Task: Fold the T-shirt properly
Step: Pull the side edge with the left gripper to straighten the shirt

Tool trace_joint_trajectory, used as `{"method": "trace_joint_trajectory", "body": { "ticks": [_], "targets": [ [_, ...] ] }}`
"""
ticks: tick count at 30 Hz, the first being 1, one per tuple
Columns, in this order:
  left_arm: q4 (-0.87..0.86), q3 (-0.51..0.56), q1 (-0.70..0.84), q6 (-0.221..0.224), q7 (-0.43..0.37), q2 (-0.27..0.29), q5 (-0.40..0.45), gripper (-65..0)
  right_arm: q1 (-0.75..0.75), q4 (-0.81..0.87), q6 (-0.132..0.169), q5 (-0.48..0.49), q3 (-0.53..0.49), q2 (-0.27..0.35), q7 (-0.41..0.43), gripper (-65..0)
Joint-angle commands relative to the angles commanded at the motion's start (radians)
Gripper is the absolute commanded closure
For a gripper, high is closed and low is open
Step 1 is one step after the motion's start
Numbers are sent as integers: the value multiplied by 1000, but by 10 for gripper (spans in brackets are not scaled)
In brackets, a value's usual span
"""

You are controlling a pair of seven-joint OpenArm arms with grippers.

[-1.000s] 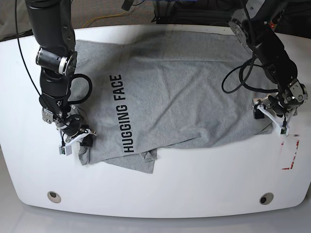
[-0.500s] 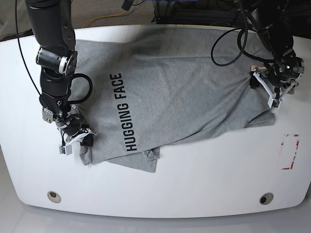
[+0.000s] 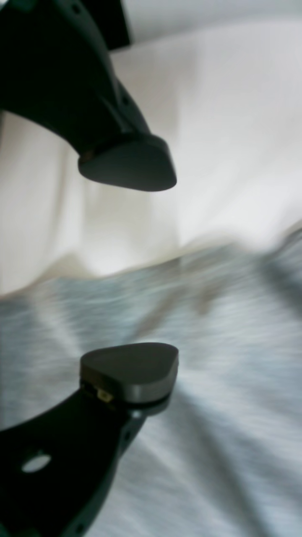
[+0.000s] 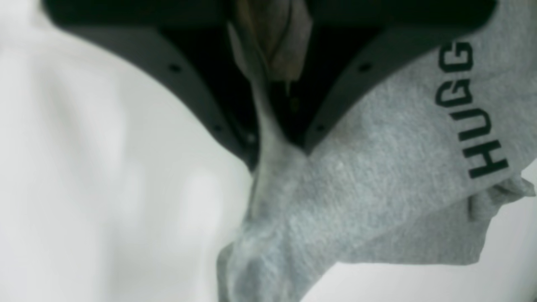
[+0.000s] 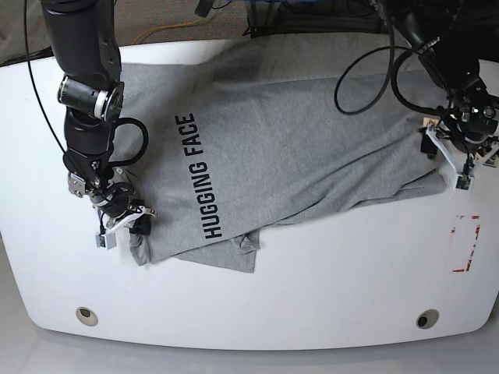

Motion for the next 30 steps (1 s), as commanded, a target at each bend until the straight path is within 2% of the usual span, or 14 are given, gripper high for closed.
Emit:
{"method": "trace_joint_trajectory", "body": {
  "ticks": [9,14,18,24,30],
  "targets": [
    [-301,-143,-186,0,-2,3,0,-525,-20,0,2,0,0,0,0,0],
    [-439,-164,-236,0,-25,3,-2,-525,-26,0,5,2,0,0,0,0],
    [-457,-164,-245,0,-81,9,0,-525,-40,0,5,2,0,0,0,0],
    [-555,-167,-278,0,-118,3,-3,-525,-44,0,6,2,0,0,0,0],
    [-595,-203,-311,0,-120,2,-2,-525,-46,0,6,2,0,0,0,0]
  ]
}}
